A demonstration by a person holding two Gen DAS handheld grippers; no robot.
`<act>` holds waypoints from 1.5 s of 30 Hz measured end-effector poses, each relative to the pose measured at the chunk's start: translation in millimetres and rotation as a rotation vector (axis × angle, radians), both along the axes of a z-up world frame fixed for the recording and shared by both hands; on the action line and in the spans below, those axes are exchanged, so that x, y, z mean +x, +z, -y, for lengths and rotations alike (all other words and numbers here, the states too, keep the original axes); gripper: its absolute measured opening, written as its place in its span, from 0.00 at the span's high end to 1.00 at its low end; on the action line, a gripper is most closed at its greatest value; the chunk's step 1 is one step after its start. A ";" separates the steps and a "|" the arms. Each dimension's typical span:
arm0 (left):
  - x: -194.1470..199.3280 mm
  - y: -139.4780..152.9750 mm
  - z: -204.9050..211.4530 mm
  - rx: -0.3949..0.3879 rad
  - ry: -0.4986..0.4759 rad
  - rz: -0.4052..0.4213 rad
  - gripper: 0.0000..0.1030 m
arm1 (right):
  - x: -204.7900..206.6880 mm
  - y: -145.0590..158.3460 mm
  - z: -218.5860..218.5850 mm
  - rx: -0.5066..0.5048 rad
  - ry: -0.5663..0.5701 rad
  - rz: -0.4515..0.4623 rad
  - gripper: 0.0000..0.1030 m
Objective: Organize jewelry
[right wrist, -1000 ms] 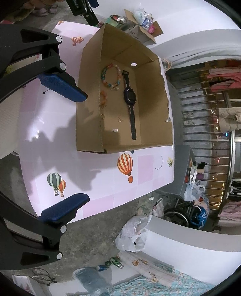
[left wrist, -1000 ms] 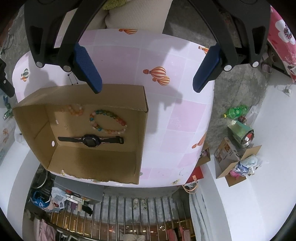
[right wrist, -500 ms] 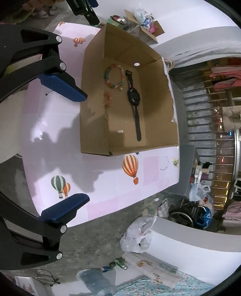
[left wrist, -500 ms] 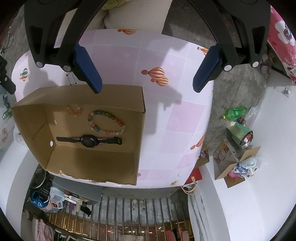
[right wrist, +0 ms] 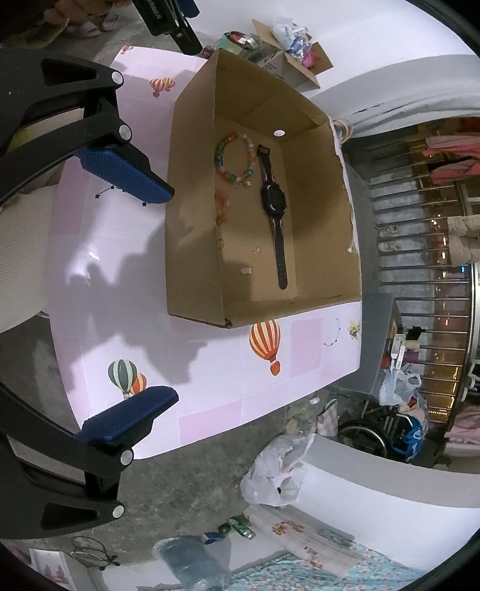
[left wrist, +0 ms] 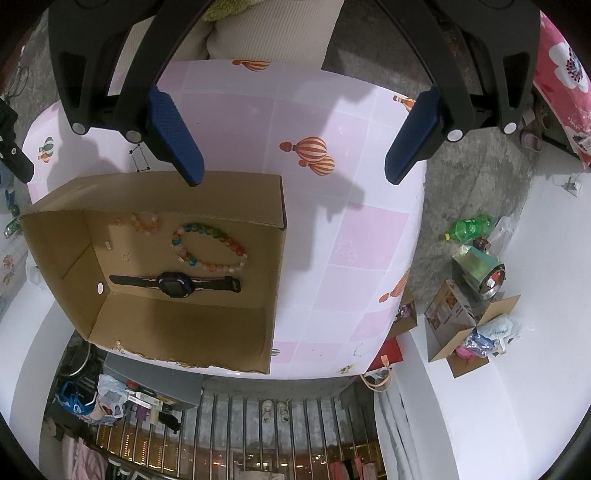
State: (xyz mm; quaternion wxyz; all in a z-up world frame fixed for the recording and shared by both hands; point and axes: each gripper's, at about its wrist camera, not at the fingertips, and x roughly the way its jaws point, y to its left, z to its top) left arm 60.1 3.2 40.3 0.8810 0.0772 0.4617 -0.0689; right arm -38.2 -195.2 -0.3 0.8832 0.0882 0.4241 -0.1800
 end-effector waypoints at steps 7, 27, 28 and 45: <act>1.3 -3.1 0.8 0.006 0.009 -0.002 0.08 | 1.0 3.8 -0.9 0.006 0.008 0.006 0.06; -4.8 0.7 3.2 0.008 0.000 0.018 0.08 | 1.7 10.8 -3.5 -0.030 0.008 0.029 0.06; -4.4 1.4 3.4 0.009 -0.001 0.017 0.08 | 1.6 10.7 -3.7 -0.030 0.007 0.030 0.06; -5.0 3.2 2.9 0.010 -0.002 0.017 0.08 | -0.3 15.5 -4.4 -0.041 0.004 0.044 0.06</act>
